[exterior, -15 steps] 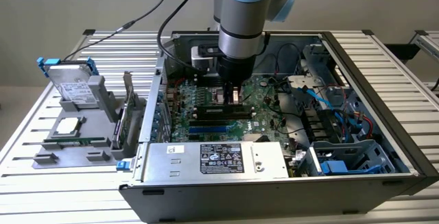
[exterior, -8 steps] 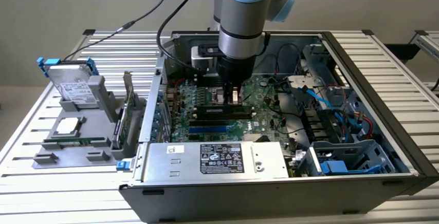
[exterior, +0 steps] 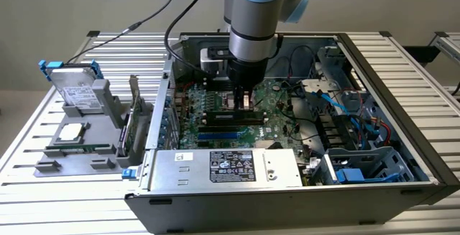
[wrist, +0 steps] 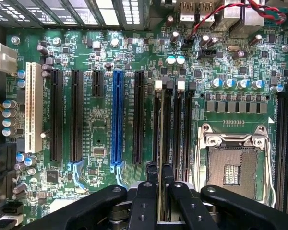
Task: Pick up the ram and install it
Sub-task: 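Insert the ram into the slot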
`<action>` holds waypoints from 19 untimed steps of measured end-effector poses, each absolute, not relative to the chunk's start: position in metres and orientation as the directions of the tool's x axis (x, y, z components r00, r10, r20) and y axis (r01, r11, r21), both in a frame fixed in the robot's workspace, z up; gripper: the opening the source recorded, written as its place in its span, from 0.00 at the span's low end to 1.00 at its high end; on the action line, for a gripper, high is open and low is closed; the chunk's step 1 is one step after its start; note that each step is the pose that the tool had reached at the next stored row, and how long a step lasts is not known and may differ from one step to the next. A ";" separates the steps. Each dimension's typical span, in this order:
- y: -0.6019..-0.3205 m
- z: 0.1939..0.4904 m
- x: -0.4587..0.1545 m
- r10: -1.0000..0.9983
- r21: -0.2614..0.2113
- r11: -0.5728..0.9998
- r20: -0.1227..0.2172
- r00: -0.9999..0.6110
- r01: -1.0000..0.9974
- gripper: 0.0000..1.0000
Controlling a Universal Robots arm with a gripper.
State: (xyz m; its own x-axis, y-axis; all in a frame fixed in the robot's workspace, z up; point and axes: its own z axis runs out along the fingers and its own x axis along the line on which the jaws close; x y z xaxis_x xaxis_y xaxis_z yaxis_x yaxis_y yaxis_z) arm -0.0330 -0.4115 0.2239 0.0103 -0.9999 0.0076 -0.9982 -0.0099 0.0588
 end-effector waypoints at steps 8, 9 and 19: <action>-0.412 0.224 -0.032 -1.000 0.061 -0.009 0.016 0.010 -0.998 0.15; -0.412 0.223 -0.032 -1.000 0.061 -0.009 0.016 0.010 -0.998 0.15; -0.411 0.222 -0.032 -1.000 0.061 -0.009 0.022 0.010 -0.998 0.15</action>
State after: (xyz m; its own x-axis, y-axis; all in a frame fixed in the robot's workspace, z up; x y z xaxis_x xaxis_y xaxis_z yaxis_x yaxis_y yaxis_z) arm -0.0317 -0.4115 0.2222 0.0105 -0.9997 0.0222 -0.9981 -0.0091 0.0615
